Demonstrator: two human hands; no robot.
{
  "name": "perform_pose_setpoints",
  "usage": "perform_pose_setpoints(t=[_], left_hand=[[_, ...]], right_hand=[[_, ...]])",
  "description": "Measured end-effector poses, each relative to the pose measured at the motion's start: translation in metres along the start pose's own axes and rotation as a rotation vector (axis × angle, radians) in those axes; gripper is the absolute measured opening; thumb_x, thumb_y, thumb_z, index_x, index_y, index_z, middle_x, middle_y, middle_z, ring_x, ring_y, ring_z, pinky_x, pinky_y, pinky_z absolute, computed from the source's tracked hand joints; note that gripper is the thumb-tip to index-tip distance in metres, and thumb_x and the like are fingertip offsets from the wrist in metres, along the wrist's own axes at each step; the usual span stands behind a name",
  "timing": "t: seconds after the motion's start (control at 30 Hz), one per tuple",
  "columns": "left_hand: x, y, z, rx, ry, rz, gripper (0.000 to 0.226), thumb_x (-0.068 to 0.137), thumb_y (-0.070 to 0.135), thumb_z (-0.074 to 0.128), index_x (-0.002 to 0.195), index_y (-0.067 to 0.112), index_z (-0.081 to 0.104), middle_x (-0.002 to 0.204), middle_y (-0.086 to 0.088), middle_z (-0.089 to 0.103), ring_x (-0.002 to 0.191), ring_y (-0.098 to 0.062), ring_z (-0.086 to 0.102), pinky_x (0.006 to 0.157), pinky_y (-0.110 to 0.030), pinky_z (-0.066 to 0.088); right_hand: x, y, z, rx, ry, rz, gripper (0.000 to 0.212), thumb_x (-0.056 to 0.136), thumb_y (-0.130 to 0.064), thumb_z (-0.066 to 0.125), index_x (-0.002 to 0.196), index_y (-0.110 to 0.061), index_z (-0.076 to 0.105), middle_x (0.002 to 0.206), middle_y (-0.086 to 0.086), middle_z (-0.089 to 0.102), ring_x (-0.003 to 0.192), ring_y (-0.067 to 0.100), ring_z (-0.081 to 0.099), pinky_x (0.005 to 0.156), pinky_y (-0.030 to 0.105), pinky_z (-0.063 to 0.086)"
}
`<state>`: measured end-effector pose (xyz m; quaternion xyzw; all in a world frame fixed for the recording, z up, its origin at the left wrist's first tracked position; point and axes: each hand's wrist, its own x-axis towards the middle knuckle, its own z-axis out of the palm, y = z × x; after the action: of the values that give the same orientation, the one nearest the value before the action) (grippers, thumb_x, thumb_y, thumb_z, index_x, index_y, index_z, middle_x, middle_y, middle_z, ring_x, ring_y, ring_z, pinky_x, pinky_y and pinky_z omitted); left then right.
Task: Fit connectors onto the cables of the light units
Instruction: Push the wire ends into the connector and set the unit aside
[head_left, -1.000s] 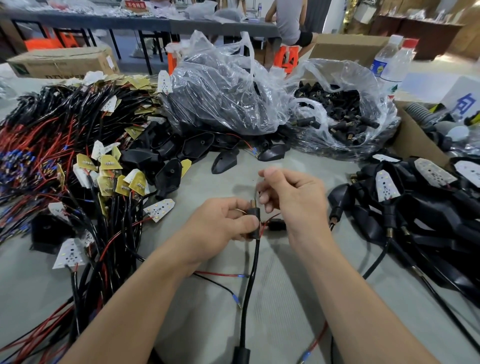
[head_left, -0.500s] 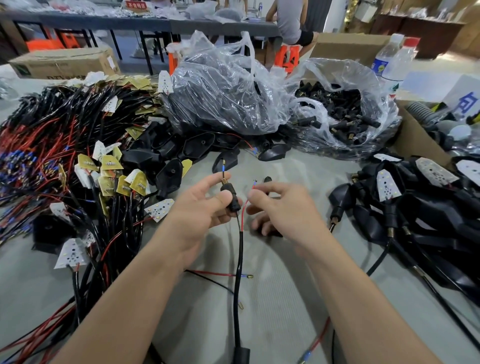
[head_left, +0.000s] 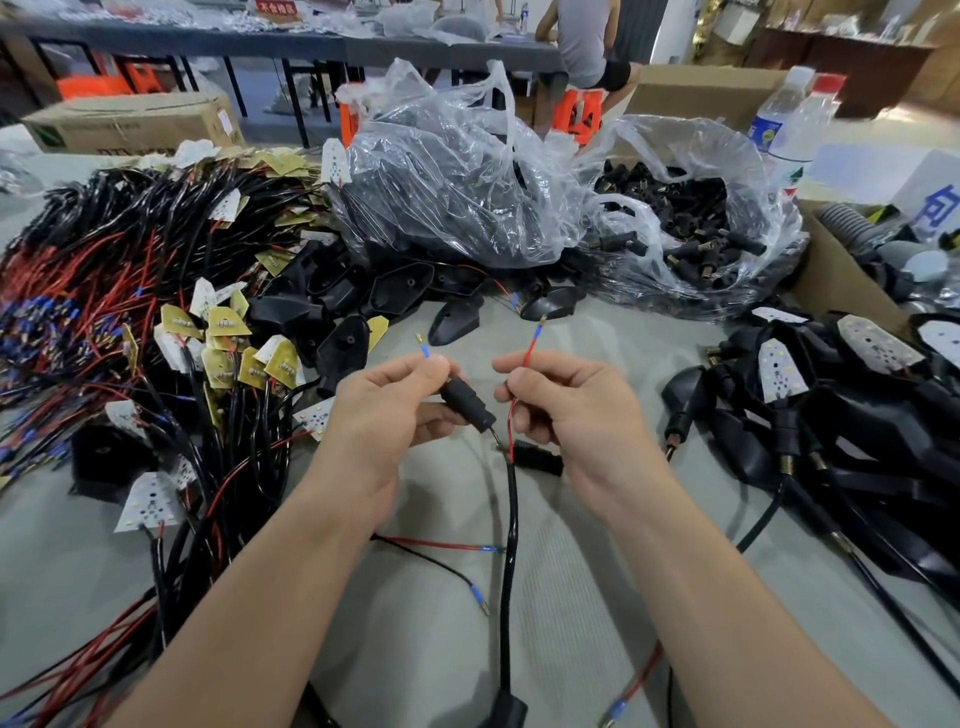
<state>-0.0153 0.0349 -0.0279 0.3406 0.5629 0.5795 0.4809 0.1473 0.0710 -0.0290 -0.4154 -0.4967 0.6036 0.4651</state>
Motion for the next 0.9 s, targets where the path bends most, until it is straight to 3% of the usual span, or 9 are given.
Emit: perform_pose_setpoints(t=[0.13, 0.23, 0.33, 0.43, 0.57, 0.73, 0.83, 0.9], left_hand=[[0.001, 0.001, -0.001, -0.025, 0.180, 0.050, 0.021, 0.093, 0.017, 0.071, 0.075, 0.015, 0.079, 0.070, -0.002, 0.075, 0.051, -0.011, 0.065, 0.049, -0.018, 0.051], [0.004, 0.001, -0.003, -0.029, 0.308, 0.065, 0.018, 0.088, 0.017, 0.076, 0.071, 0.013, 0.076, 0.056, 0.003, 0.068, 0.045, -0.010, 0.062, 0.044, -0.016, 0.047], [0.006, -0.002, -0.004, -0.006, 0.390, 0.081, 0.020, 0.085, 0.021, 0.079, 0.067, 0.015, 0.073, 0.056, 0.000, 0.070, 0.047, -0.012, 0.065, 0.044, -0.016, 0.046], [0.009, -0.004, -0.006, -0.002, 0.476, 0.082, 0.019, 0.084, 0.025, 0.081, 0.071, 0.014, 0.071, 0.055, 0.001, 0.070, 0.047, -0.011, 0.066, 0.043, -0.017, 0.045], [0.011, -0.005, -0.006, 0.000, 0.511, 0.095, 0.022, 0.082, 0.026, 0.082, 0.072, 0.010, 0.071, 0.054, -0.002, 0.070, 0.045, -0.011, 0.067, 0.042, -0.016, 0.046], [0.009, -0.005, -0.004, 0.053, 0.530, 0.116, 0.023, 0.081, 0.030, 0.083, 0.068, 0.015, 0.070, 0.052, 0.000, 0.069, 0.047, -0.011, 0.068, 0.045, -0.017, 0.048], [0.007, -0.005, -0.003, 0.089, 0.543, 0.138, 0.025, 0.080, 0.034, 0.082, 0.063, 0.020, 0.071, 0.053, 0.000, 0.069, 0.048, -0.010, 0.068, 0.049, -0.019, 0.049], [0.006, -0.004, -0.003, 0.136, 0.554, 0.163, 0.028, 0.079, 0.039, 0.081, 0.060, 0.021, 0.072, 0.052, 0.002, 0.069, 0.048, -0.009, 0.068, 0.054, -0.023, 0.052]], right_hand=[[-0.001, 0.001, 0.002, -0.370, 0.122, -0.141, 0.026, 0.085, -0.003, 0.070, 0.088, -0.026, 0.083, 0.070, -0.005, 0.074, 0.060, 0.013, 0.059, 0.058, 0.022, 0.047], [-0.005, 0.002, 0.001, -0.623, 0.107, -0.249, 0.029, 0.083, -0.008, 0.068, 0.088, -0.033, 0.083, 0.061, -0.021, 0.067, 0.059, 0.002, 0.058, 0.056, 0.010, 0.040], [-0.008, 0.001, 0.004, -0.814, 0.059, -0.339, 0.030, 0.083, -0.008, 0.067, 0.088, -0.033, 0.083, 0.057, -0.012, 0.064, 0.063, 0.005, 0.057, 0.057, 0.006, 0.037], [-0.009, -0.002, 0.006, -0.973, 0.045, -0.443, 0.030, 0.083, -0.007, 0.067, 0.087, -0.032, 0.084, 0.055, -0.020, 0.056, 0.079, 0.007, 0.051, 0.079, 0.001, 0.030], [-0.008, -0.003, 0.006, -1.135, -0.010, -0.495, 0.028, 0.081, -0.010, 0.066, 0.086, -0.032, 0.083, 0.055, -0.028, 0.045, 0.076, 0.007, 0.041, 0.095, 0.017, 0.026], [-0.009, -0.002, 0.008, -1.186, -0.025, -0.437, 0.027, 0.080, -0.010, 0.062, 0.085, -0.027, 0.083, 0.074, -0.013, 0.074, 0.071, 0.009, 0.036, 0.101, 0.023, 0.031], [-0.010, -0.001, 0.007, -1.175, -0.018, -0.368, 0.025, 0.078, -0.008, 0.059, 0.081, -0.020, 0.081, 0.073, -0.006, 0.075, 0.069, 0.014, 0.048, 0.097, 0.022, 0.037], [-0.010, -0.001, 0.007, -1.162, -0.024, -0.355, 0.023, 0.076, -0.007, 0.058, 0.080, -0.015, 0.079, 0.069, 0.001, 0.073, 0.070, 0.021, 0.057, 0.087, 0.018, 0.041]])
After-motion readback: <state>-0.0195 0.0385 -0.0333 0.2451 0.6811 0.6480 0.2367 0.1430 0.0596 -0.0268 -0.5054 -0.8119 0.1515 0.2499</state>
